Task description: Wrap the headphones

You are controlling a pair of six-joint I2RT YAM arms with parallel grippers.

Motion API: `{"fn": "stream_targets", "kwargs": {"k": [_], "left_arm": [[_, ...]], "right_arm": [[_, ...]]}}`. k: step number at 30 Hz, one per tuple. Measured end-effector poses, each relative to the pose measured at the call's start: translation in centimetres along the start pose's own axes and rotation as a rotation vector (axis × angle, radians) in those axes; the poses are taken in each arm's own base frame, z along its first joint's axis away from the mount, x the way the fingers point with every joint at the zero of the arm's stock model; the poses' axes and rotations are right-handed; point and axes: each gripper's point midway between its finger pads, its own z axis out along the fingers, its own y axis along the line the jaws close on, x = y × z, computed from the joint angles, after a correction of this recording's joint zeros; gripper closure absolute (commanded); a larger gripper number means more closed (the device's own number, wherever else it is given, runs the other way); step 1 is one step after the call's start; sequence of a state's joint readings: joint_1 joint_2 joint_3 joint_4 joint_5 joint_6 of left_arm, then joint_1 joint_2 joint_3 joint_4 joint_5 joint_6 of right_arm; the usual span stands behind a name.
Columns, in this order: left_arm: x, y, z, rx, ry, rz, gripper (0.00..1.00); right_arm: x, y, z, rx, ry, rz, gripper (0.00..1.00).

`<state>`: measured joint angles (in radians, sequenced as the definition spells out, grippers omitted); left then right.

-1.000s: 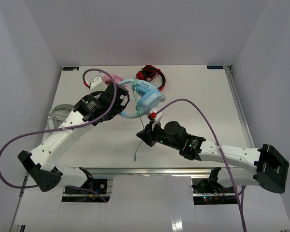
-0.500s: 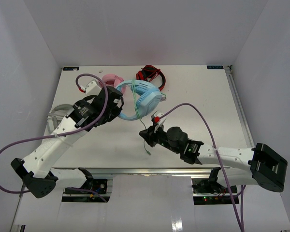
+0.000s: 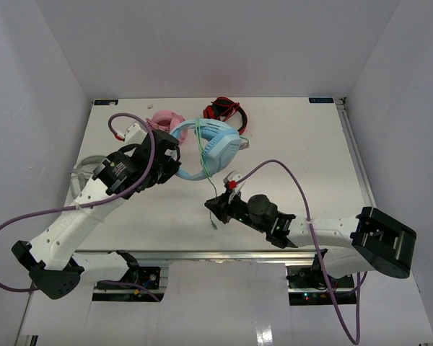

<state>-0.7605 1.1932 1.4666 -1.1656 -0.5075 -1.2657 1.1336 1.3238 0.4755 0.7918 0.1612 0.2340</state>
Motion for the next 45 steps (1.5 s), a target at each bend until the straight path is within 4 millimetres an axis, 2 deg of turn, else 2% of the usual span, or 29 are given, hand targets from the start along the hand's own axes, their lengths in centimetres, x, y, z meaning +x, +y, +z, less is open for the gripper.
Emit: {"fn": "stream_targets", "kwargs": {"k": [7,16,24,29,38,42,45], "left_arm": [[0.2,-0.2,-0.3,0.011,0.015,-0.021,1.00],[0.0,-0.2,-0.5,0.019,0.013,-0.033,1.00],[-0.3,-0.5,-0.8,0.029,0.006,-0.040,1.00],[-0.6,-0.6,-1.1,0.037,-0.001,-0.045,1.00],[-0.6,-0.6,-1.5,0.058,0.008,-0.027,1.00],[0.0,-1.4,-2.6,0.181,0.045,0.029,1.00],[1.0,-1.7,-4.3,0.314,0.095,0.117,1.00]], "right_arm": [[2.0,-0.1,0.3,-0.015,0.016,0.005,0.80],[3.5,-0.3,0.1,-0.018,0.021,0.018,0.80],[6.9,-1.2,-1.0,-0.005,0.084,0.019,0.81],[8.3,-1.6,-1.6,0.001,0.105,0.023,0.89],[8.3,-1.6,-1.3,0.004,0.087,0.029,0.92],[7.4,-1.8,-1.3,0.015,0.058,0.023,0.92],[6.0,-2.3,-1.6,0.036,0.022,0.012,0.92]]}}
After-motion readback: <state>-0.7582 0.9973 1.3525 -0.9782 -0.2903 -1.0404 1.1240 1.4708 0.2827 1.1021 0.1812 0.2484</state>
